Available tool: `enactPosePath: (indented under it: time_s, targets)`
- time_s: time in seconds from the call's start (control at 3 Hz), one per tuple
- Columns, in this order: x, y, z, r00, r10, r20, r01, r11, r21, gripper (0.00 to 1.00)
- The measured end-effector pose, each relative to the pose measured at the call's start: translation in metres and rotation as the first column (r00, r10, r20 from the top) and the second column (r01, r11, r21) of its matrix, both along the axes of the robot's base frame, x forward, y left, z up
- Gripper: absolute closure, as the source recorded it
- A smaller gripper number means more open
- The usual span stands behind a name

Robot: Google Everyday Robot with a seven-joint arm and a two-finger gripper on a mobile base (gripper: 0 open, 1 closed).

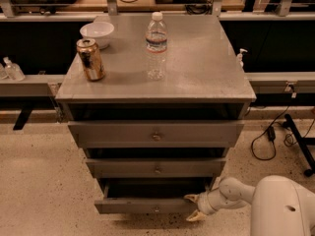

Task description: Open bottom drawer

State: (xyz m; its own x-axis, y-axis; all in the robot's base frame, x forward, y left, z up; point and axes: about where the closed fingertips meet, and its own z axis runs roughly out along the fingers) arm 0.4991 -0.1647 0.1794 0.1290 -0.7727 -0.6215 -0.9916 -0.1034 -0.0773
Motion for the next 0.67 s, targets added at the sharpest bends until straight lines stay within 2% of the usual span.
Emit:
enactPosePath:
  time_s: [0.33,0.67]
  targets:
    - [-0.0079,0.0013,0.0018,0.9996,0.017,-0.020,-0.017,1.000,0.003,0.53]
    - [-0.0073,0.0011,0.0018,0.9996,0.017,-0.020,-0.017,1.000,0.003,0.38]
